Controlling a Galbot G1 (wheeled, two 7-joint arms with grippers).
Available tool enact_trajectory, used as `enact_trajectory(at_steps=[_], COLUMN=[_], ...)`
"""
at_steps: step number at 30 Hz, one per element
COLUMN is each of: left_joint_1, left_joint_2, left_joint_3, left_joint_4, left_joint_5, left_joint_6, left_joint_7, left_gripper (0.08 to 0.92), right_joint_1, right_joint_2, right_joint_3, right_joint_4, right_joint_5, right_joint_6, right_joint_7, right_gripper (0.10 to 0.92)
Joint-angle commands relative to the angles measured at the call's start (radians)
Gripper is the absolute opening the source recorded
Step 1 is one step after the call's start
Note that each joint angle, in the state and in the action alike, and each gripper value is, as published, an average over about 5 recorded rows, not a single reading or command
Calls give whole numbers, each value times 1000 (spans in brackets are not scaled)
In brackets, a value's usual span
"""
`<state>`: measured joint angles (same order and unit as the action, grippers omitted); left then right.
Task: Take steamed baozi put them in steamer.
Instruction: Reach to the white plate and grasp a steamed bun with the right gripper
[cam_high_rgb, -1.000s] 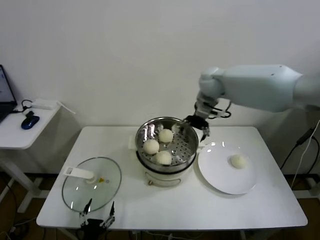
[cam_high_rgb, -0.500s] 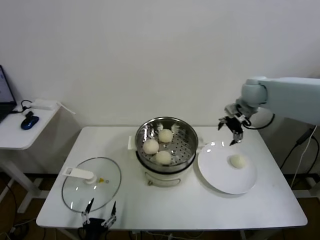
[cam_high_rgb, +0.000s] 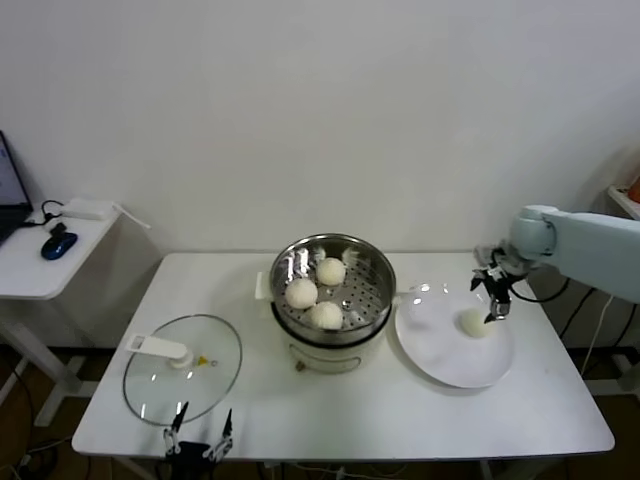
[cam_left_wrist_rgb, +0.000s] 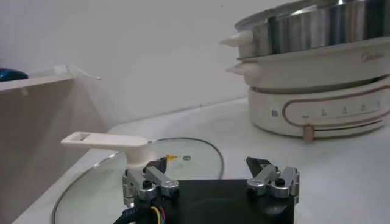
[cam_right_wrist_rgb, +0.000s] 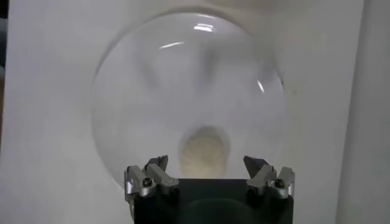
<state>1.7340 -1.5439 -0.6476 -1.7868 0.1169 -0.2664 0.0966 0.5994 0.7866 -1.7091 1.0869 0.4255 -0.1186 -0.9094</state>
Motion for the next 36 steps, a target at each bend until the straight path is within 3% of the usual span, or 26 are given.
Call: enact_trajectory(at_steps=[1,25,28,36], left_joint_1=[3,9,10,16], left_joint_2=[-1,-1,-1,0], left_joint_3=[-2,-9,-7,-5], left_joint_4=[7,16,16,11], left_joint_5=[5,21,21,21], left_joint_6=[1,-7,-9,-15], left_joint_7=[1,0,-1,-1], left_gripper=[823,823,823,823], right_joint_1=[-242,-324,-319,-228], right_joint_2=[8,91,91,53], right_joint_3=[220,287,286,224], right_joint_4=[-189,-338,-335,-233], right_joint_5=[-118,-148,-153,-107], right_joint_6=[-22,28,34,27], right_joint_7=[-2,-8,-9,-19], right_gripper=[823,820,773,545])
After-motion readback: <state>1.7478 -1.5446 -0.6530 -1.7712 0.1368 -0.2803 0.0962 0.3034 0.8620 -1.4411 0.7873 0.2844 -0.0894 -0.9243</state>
